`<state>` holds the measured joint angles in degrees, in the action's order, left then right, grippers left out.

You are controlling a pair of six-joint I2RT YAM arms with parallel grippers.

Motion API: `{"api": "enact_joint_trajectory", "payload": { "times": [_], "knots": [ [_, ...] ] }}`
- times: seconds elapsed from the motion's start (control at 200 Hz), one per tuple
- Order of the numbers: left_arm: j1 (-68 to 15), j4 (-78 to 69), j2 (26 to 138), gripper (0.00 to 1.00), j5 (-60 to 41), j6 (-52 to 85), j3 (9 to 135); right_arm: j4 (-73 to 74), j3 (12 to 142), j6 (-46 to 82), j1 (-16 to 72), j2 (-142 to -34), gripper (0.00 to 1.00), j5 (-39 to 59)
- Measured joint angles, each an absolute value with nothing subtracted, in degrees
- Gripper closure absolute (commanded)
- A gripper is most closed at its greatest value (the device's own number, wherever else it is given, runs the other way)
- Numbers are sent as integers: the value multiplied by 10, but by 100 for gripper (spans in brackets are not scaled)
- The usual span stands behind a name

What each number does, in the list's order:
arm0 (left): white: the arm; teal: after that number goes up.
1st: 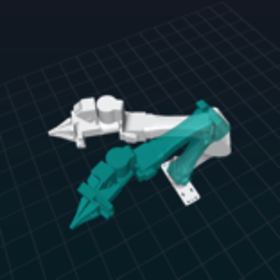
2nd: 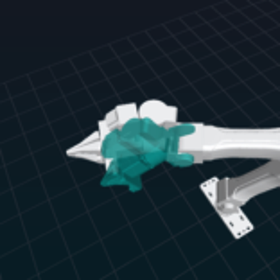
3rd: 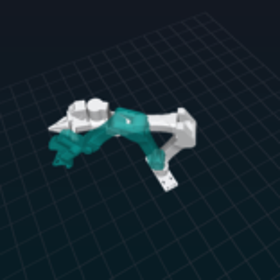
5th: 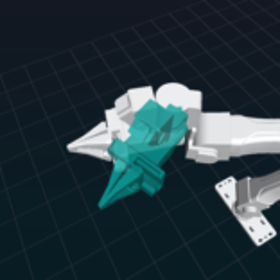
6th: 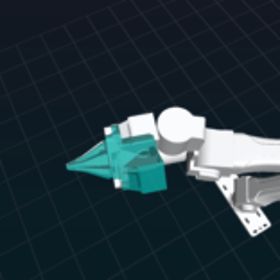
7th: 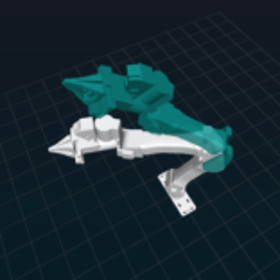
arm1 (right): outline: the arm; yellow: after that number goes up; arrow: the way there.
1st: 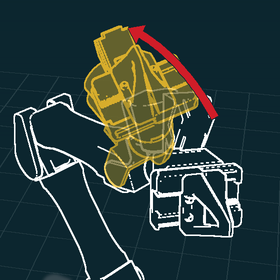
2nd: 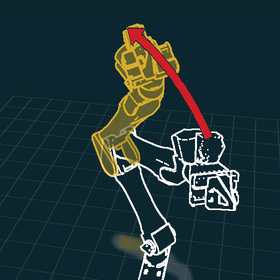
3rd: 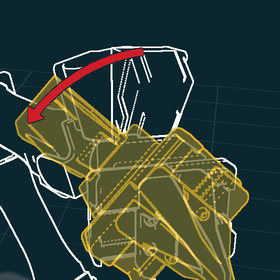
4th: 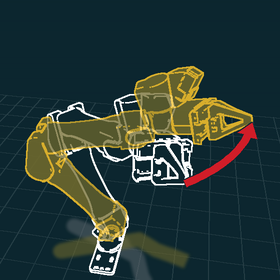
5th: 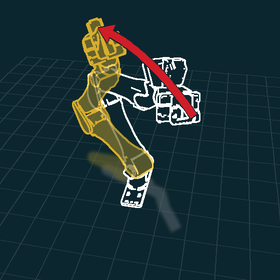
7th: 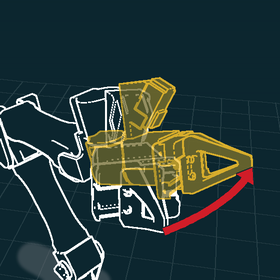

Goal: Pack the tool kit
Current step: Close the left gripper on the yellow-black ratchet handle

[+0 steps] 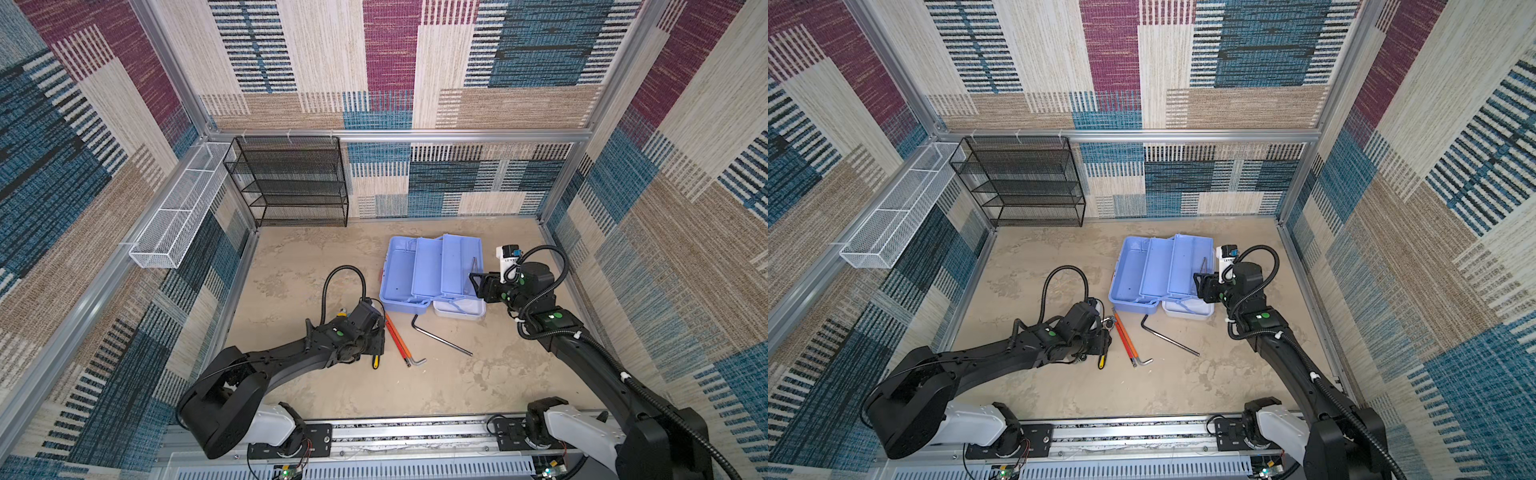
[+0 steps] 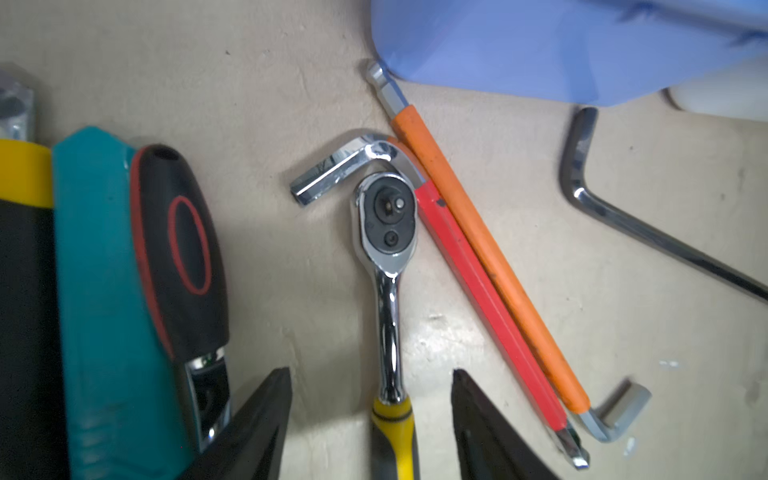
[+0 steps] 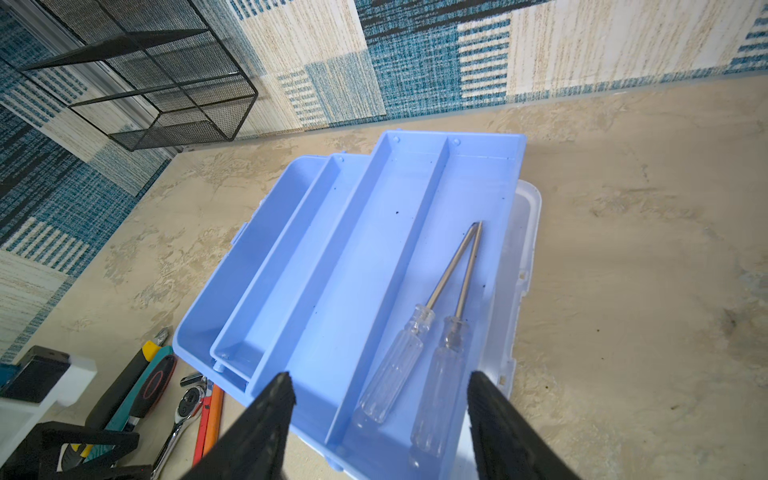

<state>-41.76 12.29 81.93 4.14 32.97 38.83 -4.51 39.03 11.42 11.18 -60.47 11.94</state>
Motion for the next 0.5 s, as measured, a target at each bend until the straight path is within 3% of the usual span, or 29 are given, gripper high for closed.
{"api": "enact_joint_trajectory", "payload": {
  "times": [0.195, 0.321, 0.501],
  "knots": [
    [-418, 136, 873, 50, 43, 328, 423, -37, 375, 104, 112, -590, 30, 113],
    [-418, 140, 893, 62, 51, 324, 440, -37, 371, 100, 112, -589, 30, 105],
    [-419, 135, 914, 71, 61, 321, 454, -37, 369, 98, 112, -589, 29, 103]
  ]
}}
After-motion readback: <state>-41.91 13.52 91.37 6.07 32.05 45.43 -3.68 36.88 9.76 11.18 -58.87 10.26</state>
